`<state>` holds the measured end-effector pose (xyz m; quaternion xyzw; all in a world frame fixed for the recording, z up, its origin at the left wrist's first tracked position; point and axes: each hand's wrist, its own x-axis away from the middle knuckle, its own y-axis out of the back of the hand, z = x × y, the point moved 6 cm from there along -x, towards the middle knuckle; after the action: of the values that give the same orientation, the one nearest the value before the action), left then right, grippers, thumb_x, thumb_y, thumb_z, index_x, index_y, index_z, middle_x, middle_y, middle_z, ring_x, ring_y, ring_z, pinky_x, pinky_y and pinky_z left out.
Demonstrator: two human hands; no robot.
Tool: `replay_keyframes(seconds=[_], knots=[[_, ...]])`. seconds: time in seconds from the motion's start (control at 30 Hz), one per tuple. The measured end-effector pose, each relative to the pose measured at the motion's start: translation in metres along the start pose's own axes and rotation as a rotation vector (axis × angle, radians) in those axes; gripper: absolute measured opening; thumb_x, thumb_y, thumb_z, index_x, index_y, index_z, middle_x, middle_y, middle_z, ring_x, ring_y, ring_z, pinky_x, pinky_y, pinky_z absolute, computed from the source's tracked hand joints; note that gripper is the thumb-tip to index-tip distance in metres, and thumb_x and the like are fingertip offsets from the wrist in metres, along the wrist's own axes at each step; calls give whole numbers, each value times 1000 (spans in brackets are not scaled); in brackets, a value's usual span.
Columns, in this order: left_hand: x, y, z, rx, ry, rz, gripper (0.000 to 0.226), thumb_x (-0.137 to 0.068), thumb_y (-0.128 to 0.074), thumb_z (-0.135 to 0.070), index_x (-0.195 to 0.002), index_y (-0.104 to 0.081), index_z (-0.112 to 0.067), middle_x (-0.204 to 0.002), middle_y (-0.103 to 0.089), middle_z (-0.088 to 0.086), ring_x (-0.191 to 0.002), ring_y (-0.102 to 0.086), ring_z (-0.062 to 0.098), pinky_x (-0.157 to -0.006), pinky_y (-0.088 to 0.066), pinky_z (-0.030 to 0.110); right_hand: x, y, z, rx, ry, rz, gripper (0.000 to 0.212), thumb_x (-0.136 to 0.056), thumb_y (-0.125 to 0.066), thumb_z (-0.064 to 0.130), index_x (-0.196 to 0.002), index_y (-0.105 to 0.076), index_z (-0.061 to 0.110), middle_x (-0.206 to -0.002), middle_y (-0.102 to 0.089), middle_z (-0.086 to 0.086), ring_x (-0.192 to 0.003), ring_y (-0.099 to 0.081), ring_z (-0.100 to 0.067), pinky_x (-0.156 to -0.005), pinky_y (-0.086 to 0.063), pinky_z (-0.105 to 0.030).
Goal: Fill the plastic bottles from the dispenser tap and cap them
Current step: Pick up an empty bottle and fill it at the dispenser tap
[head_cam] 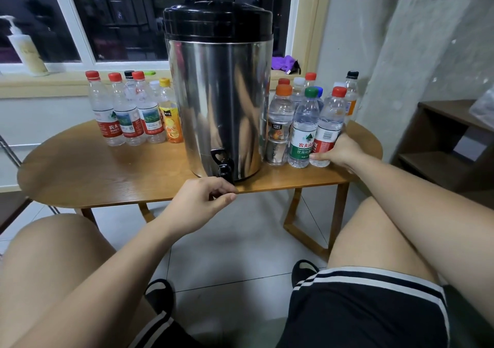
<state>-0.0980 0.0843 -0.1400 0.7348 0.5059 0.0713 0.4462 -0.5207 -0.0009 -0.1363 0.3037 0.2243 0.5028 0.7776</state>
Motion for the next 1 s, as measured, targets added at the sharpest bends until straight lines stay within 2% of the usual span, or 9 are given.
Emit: replay_keyframes(seconds=[0.17,0.3,0.4,0.5,0.63,0.73,0.87,1.0], knots=[[-1,2,0,6,-6,-4,10,-101,-76,-34,-110,-82,-32,-94,-76,-25,-96,-70,1,-78,-48,11,-25,-8,-8,-7,34,-43,119,-50,-108,47,-151,-50,25,-144,-69,1,-131,-65,-28,-112,-53,-51],[2,8,4,8,4,-7,10,-101,-77,-35,-109,-82,-34,-95,-74,-31,-95,-69,-2,-76,-46,9,-10,-8,2,31,16,-34,110,-56,-107,46,-148,-52,21,-144,-68,-4,-133,-64,-30,-112,-52,-50],[5,16,7,2,10,-8,11,-99,-78,-39,-109,-82,-37,-95,-74,-31,-95,-69,-3,-75,-47,9,7,-9,11,103,9,6,129,-41,-105,66,-150,-53,19,-147,-65,-6,-133,-62,-31,-111,-53,-49],[9,28,10,-6,23,-6,13,-99,-76,-44,-109,-82,-38,-95,-77,-25,-95,-69,-2,-73,-47,10,38,-12,26,172,77,60,120,-58,-102,58,-157,-48,19,-154,-60,-6,-139,-59,-32,-116,-48,-46],[12,50,11,2,53,-38,12,-98,-78,-44,-107,-81,-37,-95,-78,-24,-95,-71,0,-76,-52,20,91,-16,53,198,187,65,127,-63,-96,68,-163,-35,20,-160,-55,-3,-143,-56,-27,-116,-48,-43],[14,68,13,18,72,-51,12,-98,-77,-42,-109,-81,-37,-96,-78,-19,-93,-71,3,-76,-56,23,138,-30,78,186,271,109,140,-59,-89,79,-168,-26,19,-166,-46,-6,-143,-55,-26,-116,-51,-49],[15,92,22,-33,97,-75,19,-98,-76,-47,-111,-80,-34,-98,-78,-17,-94,-70,0,-76,-52,17,188,-65,101,187,366,235,118,-68,-92,68,-162,-36,23,-156,-54,2,-125,-63,-13,-107,-57,-40],[5,107,42,-127,140,-83,21,-98,-76,-45,-112,-80,-30,-99,-75,-16,-93,-68,-4,-71,-49,8,210,-105,110,182,400,359,102,-72,-90,68,-153,-47,25,-145,-60,6,-116,-66,-8,-99,-60,-34]])
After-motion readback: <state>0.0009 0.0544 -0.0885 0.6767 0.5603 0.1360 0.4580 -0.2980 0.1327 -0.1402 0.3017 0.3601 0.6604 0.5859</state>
